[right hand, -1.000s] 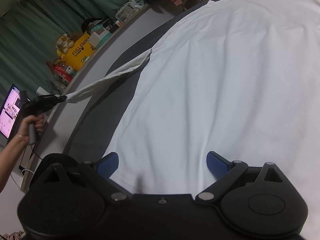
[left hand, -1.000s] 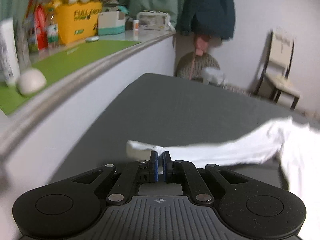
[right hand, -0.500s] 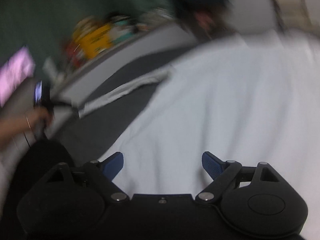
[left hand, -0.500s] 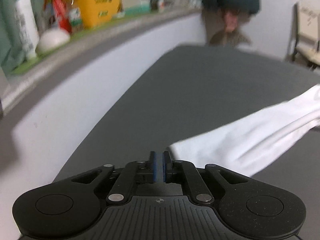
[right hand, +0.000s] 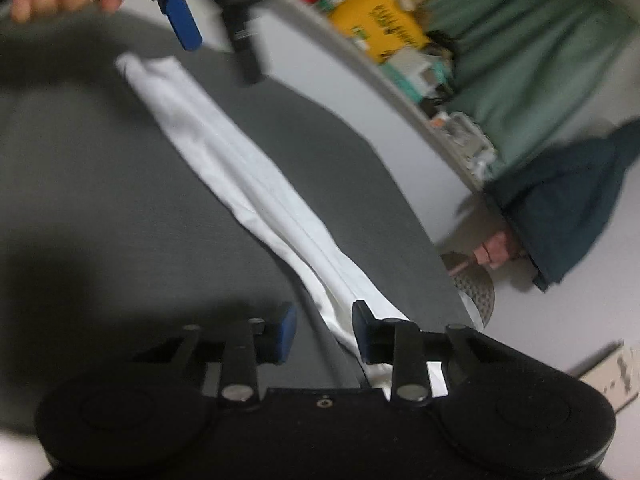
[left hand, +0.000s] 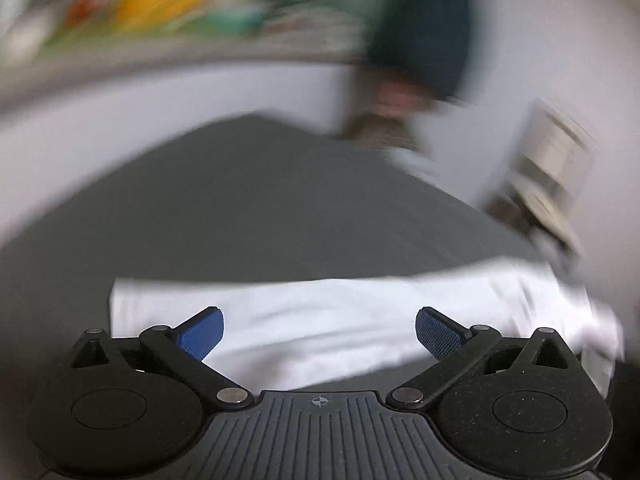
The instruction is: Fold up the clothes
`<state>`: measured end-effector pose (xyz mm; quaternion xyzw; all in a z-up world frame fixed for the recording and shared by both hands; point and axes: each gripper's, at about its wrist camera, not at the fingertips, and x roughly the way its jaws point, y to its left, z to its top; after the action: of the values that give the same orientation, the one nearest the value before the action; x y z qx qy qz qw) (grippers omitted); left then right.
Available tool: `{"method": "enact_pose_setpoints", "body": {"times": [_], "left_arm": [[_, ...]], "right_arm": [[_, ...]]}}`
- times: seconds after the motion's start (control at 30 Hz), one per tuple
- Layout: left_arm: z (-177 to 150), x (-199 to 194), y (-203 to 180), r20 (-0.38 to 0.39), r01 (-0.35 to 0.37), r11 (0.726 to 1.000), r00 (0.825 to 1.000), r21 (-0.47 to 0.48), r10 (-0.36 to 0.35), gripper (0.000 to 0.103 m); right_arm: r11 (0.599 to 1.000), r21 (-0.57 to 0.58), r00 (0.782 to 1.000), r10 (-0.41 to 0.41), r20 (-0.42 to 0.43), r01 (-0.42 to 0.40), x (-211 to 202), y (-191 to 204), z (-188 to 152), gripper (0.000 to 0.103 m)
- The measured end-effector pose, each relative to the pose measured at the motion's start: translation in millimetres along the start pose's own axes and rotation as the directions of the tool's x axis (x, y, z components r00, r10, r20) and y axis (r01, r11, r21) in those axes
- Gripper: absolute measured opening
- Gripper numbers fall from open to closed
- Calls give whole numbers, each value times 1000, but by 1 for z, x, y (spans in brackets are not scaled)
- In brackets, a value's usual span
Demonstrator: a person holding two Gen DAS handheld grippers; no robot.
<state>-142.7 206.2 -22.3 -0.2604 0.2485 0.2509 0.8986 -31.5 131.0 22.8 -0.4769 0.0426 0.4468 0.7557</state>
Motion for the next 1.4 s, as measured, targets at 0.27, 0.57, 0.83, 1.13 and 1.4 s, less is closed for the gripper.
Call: {"method": "enact_pose_setpoints", "body": {"times": [0.27,0.57,0.83,1.13,1.4], "left_arm": [[-22,43,5,16,19,828,1000,-561,-12,103],[-23,74,-3,-9,62,819,997,-570,-81,103],[-18,81,0,-21,92,827,992,-554,-125,103],[-16,88,0,-12,65,824,996,-564,-86,103],[-8,76,-5,-24,-25,873,1000,-487,15,103]], "right_arm": [[937,-344,998,-69,-1,65,42,52,-4,16],[895,-429,993,-104,58,119,49,59,-9,15],[890,-440,992,-84,91,116,50,60,-4,4],[937,-344,994,-19,109,55,1,59,2,4],[980,-191,998,-55,38,62,-10,47,-4,48]]}}
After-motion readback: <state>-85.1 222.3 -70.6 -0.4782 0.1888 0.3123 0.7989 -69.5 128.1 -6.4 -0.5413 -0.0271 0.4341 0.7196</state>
